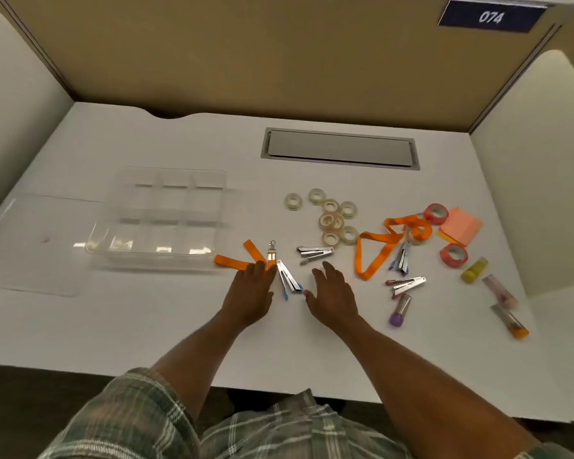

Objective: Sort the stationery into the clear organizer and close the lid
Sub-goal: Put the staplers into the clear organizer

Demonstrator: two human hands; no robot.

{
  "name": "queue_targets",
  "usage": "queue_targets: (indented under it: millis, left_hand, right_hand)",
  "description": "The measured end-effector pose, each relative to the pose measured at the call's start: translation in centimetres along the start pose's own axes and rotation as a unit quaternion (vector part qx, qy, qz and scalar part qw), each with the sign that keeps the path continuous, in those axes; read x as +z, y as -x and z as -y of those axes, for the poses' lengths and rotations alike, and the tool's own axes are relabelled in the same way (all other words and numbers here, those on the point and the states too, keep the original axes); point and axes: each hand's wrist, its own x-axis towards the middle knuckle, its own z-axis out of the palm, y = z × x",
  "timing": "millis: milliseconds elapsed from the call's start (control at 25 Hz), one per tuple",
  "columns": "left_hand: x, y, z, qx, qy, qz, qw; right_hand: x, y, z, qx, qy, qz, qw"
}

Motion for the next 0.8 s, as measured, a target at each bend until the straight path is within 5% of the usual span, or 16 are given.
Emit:
queue_targets:
  millis: [320,480,800]
  left_hand:
    - [0.8,-1.0,-2.6,0.113,-0.049,-0.017,0.992]
    - [0.7,-1.0,-4.0,0.192,-0.053,-0.009,0.980]
    - [1.3,0.5,-3.3,0.103,0.025,0.001,0.994]
  right_hand:
    - [-1.0,-3.2,-0.3,-0.018,0.011,-0.062,0.998]
    - [-0.9,-5.8,-0.5,-0.083,0.048,-0.015,0.995]
    - [0.3,-7.0,-0.6,-0.123,0.143,-0.029,0.982]
